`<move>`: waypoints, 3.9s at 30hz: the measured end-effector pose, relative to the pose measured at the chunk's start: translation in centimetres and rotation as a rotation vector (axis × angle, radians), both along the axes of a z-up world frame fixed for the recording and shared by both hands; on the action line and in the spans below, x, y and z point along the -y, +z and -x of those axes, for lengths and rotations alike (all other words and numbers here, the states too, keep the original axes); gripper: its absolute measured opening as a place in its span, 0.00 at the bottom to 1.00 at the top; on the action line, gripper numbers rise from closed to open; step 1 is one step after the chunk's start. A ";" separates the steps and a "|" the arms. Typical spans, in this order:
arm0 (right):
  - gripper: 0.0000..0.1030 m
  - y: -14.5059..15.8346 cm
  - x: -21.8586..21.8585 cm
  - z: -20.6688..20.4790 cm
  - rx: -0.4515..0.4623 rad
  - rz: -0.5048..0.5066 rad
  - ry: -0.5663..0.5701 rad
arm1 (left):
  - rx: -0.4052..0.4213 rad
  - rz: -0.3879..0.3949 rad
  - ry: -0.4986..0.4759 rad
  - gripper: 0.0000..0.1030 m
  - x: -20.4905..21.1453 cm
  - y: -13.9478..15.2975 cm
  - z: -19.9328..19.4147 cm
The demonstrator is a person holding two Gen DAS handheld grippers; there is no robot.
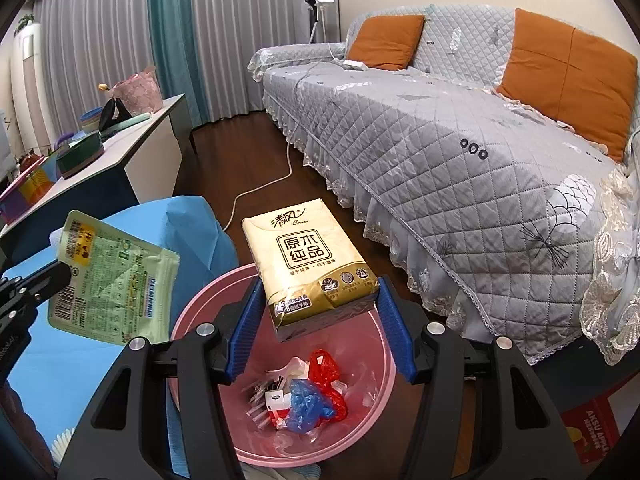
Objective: Collect trash
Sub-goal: 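Open both tools to drop the wrapper and tissue pack into the bin, then move both open tools back over the foam sleeve and black strap, then grasp the white foam sleeve with the left tool while the right tool grasps the black strap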
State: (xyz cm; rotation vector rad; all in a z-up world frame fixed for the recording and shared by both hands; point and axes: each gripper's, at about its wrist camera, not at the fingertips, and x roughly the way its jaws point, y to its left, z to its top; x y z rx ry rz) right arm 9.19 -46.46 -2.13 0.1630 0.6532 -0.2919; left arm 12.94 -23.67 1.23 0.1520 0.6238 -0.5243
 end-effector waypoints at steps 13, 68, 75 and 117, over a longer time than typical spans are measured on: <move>0.55 -0.7 1.2 0.6 -0.014 0.000 -0.017 | -0.015 0.007 -0.033 0.01 1.4 -0.5 0.1; 0.18 5.1 -23.7 -6.2 0.143 -0.064 0.382 | -0.038 0.055 0.330 0.13 -27.7 0.7 -16.1; 0.19 2.7 -28.6 -10.7 0.114 -0.117 0.430 | -0.054 0.054 0.301 0.13 -28.9 -1.7 -17.8; 0.02 -3.0 -32.4 -19.9 -0.111 -0.154 0.422 | -0.167 0.102 0.236 0.03 -28.4 -4.4 -21.0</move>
